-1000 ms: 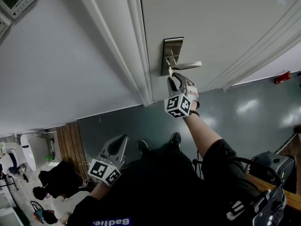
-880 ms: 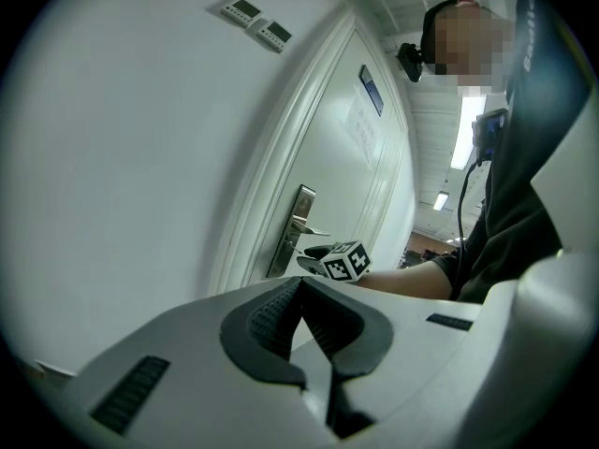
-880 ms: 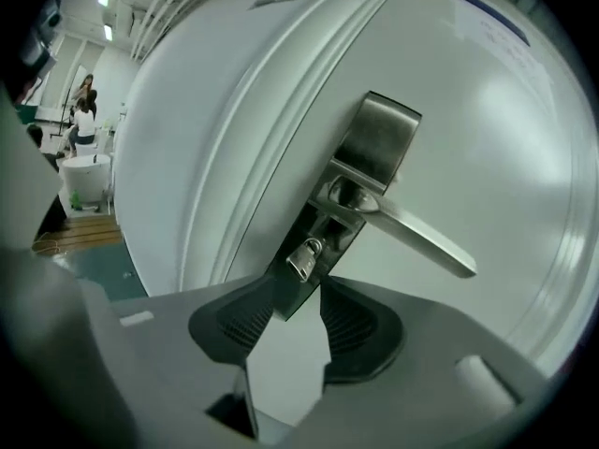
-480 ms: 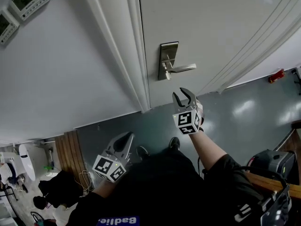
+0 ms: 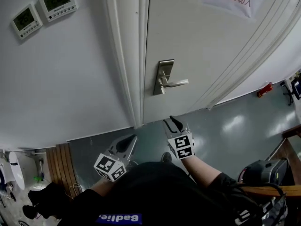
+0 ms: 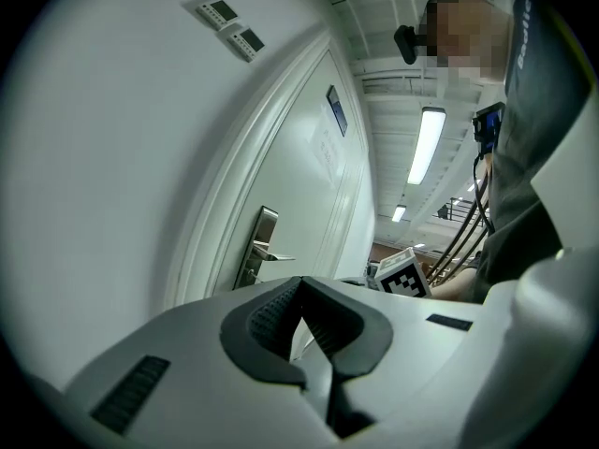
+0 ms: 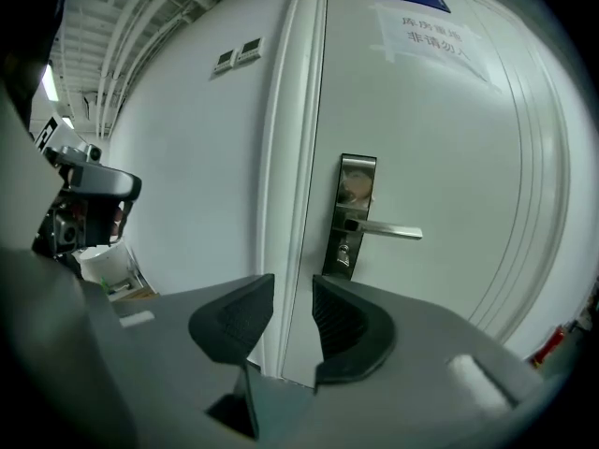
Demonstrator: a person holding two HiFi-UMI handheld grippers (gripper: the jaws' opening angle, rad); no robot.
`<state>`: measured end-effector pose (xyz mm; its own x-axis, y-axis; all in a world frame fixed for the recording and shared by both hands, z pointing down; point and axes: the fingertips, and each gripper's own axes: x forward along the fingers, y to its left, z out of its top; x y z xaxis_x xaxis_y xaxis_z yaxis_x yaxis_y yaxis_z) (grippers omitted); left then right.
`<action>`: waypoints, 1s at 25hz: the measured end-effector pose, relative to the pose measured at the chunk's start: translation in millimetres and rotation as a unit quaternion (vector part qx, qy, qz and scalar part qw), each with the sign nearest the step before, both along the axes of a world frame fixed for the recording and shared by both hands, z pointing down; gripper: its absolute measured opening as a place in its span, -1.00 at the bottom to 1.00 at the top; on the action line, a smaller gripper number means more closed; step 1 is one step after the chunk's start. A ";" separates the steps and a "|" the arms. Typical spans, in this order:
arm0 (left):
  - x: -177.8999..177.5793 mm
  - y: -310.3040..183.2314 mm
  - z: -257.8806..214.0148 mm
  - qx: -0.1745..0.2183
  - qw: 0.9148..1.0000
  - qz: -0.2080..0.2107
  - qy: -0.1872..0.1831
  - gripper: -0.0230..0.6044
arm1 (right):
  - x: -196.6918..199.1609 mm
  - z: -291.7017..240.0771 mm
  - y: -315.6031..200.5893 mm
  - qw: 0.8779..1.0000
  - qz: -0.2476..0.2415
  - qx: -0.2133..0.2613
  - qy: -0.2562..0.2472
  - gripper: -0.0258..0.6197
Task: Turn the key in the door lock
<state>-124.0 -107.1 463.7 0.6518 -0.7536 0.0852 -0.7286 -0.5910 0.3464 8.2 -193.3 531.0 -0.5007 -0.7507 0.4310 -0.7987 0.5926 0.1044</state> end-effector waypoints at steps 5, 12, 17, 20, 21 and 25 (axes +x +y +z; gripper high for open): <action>11.7 -2.0 -7.2 0.014 1.000 0.016 -0.001 -0.91 | -4.2 -8.8 23.8 0.999 -0.016 -0.015 -0.025 -0.54; 26.2 -6.9 -10.7 0.020 0.999 0.030 -0.009 -0.91 | -10.6 -29.1 40.3 0.995 -0.052 -0.028 -0.078 -0.56; 34.0 -10.2 -11.7 0.022 0.999 0.035 -0.016 -0.91 | -17.7 -48.8 49.4 0.989 -0.092 -0.041 -0.112 -0.63; 40.1 -11.8 -10.9 0.025 0.999 0.041 -0.020 -0.91 | -20.6 -63.7 55.1 0.983 -0.117 -0.039 -0.132 -0.70; 42.2 -12.4 -11.1 0.026 0.999 0.043 -0.022 -0.91 | -21.3 -65.9 55.9 0.982 -0.121 -0.039 -0.141 -0.72; 49.4 -13.5 -13.2 0.036 0.997 0.052 -0.038 -0.91 | -25.9 -59.6 59.9 0.975 -0.133 -0.052 -0.170 -0.83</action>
